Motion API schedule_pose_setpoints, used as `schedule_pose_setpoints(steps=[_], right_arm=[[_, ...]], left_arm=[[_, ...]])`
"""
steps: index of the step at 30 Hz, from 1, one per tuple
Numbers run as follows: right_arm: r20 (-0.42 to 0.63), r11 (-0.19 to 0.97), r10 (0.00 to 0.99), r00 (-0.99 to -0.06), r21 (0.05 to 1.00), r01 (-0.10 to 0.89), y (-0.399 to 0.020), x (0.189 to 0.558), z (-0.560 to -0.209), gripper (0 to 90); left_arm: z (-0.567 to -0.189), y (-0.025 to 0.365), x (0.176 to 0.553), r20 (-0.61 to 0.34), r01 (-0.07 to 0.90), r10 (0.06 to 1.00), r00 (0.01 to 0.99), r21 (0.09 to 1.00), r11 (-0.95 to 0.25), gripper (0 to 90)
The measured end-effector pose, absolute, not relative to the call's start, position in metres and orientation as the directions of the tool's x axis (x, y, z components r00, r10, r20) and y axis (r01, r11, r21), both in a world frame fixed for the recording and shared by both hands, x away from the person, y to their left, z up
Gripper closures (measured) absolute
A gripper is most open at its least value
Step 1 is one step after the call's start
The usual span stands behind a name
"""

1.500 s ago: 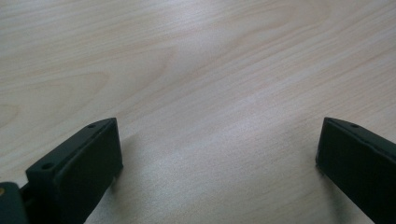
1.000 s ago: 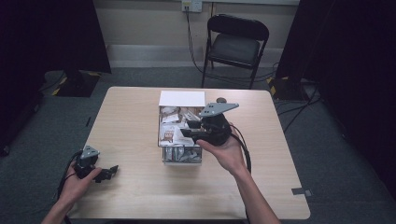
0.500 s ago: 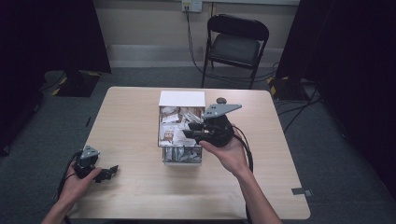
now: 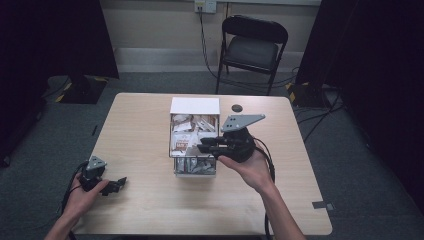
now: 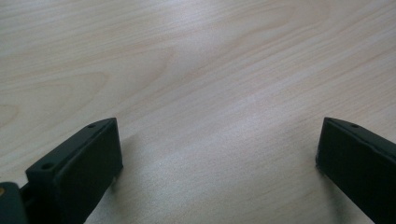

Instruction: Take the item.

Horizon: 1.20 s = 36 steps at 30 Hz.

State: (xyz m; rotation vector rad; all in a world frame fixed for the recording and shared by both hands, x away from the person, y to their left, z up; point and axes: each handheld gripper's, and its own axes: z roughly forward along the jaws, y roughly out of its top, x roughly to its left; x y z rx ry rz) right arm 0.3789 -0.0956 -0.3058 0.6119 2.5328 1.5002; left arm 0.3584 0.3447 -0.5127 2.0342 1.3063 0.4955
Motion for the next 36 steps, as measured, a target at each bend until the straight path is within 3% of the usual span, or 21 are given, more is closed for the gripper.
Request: schedule_pose_setpoints(steps=[12, 22, 36], right_arm=[[0.094, 0.425, 0.392, -0.915, 0.864, 0.27, -0.094, 0.382, -0.313, 74.0], [0.091, 0.393, 0.365, -0.927, 0.887, 0.242, -0.091, 0.382, -0.318, 87.5], [0.098, 0.328, 0.388, -0.917, 0.915, 0.236, -0.099, 0.385, -0.318, 89.0]], left_arm=[[-0.513, 0.345, 0.358, -0.034, 0.653, 0.902, 0.431, 0.702, -0.285, 0.0], [-0.513, 0.345, 0.358, -0.034, 0.653, 0.902, 0.431, 0.702, -0.285, 0.0], [-0.513, 0.345, 0.358, -0.034, 0.653, 0.902, 0.431, 0.702, -0.285, 0.0]])
